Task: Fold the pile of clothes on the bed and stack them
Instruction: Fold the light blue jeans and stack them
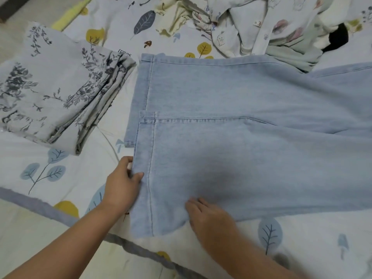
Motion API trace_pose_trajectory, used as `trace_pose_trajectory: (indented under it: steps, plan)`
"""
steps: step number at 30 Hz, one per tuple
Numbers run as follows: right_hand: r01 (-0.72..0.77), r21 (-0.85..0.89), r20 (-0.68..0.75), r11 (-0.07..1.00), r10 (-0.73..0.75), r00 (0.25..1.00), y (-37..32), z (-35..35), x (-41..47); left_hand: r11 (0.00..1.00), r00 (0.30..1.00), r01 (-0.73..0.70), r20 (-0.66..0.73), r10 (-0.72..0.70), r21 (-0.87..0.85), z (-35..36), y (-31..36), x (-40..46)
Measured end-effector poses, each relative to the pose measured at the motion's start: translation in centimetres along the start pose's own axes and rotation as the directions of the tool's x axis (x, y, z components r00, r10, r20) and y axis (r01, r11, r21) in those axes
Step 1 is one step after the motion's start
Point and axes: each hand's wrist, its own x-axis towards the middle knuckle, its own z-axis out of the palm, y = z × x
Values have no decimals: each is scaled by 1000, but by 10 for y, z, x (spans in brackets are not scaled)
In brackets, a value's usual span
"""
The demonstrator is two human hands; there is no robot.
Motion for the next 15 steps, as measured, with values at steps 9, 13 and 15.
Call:
trace_pose_trajectory:
  steps: [9,13,15]
  plan:
    - [-73,200,194,977,33,980,-22,-10,2,855,981,-194,68,184,481,3,4,-14]
    - [-428,171,-152,888,453,879,23,-32,14,655,833,-543,237,500,526,31,27,-22]
    - [-611,-14,-3,791,611,791,51,-34,9,597,787,-617,416,456,512,46,37,-26]
